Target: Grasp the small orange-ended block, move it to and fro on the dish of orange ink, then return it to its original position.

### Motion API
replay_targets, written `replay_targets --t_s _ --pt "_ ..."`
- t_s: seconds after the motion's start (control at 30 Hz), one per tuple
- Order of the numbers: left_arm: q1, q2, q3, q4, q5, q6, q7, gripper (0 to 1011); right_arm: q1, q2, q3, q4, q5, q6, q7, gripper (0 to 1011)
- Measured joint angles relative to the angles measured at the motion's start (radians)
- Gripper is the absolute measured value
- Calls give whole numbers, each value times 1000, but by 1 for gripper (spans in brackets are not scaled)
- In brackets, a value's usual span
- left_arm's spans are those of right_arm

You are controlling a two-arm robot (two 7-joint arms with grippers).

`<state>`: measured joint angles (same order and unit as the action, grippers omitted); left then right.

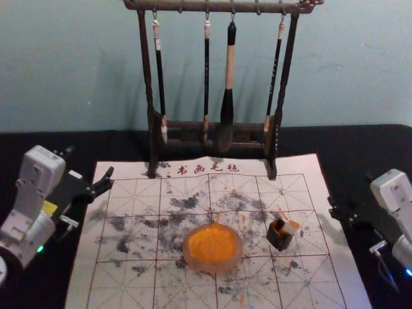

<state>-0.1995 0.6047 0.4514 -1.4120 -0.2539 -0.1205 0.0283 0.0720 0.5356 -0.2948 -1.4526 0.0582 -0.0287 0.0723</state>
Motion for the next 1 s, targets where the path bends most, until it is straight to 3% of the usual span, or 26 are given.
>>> replay_targets --t_s 0.2,1.0 --pt "0 0 0 0 0 0 0 1001 3 -31 18 36 -12 -19 -21 1003" --pt "0 0 0 0 0 0 0 1001 3 -23 12 27 -10 -16 -17 1003"
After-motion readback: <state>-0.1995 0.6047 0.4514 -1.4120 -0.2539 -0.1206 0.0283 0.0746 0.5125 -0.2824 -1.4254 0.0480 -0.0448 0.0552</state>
